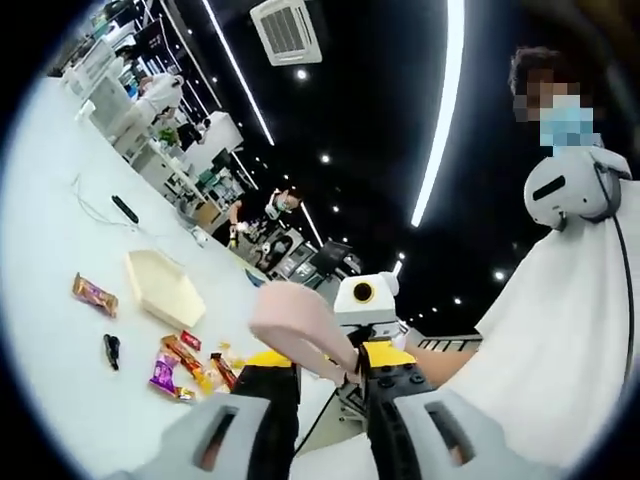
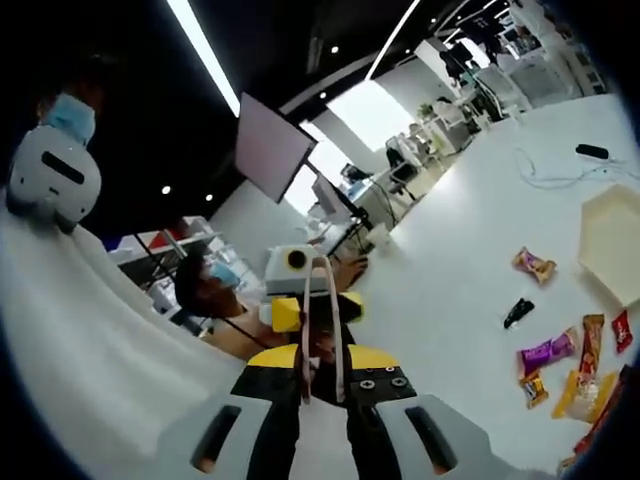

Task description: Place the target food into the container with the food tongs after gripping and lifting it, then release it inside without dropping or visibly crushing the food.

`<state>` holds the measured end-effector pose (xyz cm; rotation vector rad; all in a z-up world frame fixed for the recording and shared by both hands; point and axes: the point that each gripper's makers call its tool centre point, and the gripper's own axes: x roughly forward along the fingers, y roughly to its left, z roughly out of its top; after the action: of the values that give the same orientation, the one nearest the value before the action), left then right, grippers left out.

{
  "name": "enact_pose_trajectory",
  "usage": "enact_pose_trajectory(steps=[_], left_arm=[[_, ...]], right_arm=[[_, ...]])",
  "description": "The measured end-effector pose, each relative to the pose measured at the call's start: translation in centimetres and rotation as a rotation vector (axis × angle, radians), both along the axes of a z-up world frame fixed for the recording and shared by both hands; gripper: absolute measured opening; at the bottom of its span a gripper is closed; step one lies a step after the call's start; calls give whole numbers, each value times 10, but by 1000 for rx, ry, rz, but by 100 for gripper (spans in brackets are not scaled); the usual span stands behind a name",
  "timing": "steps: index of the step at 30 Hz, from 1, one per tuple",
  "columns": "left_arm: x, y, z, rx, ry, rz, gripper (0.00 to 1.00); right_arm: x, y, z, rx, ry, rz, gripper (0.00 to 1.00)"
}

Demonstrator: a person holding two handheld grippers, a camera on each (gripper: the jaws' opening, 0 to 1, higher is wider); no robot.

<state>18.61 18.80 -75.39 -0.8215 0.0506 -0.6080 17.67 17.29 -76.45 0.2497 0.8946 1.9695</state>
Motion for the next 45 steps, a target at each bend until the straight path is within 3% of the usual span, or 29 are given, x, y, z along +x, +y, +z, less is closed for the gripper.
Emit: enact_pose_trajectory(steps=[11,17,19,21,28,31,36,39,45], left_arm=[[2,1,7,-33,-15,-28,20],[0,1,5,-38,4,-26,20],[-2,3,1,-95,31,-19,19],[-2,5,5,-105,-4,12,19],[0,12,12,-118,-17,58,19],[2,13,15,-113,-22,63,20],[4,27,30,-168,-83,102,19],[6,31,33,-182,-94,112,19],[7,28,35,-196,-105,103,20]], right_arm=[[2,7,6,7,38,-12,16],[2,9,-1,-11,66,-9,22],[4,11,-1,3,81,-28,25],[7,12,0,10,108,-45,26],[12,17,9,46,98,-86,28],[15,17,8,34,132,-97,30],[33,9,23,90,186,-184,42],[39,5,23,95,176,-207,47],[30,9,28,121,206,-211,54]])
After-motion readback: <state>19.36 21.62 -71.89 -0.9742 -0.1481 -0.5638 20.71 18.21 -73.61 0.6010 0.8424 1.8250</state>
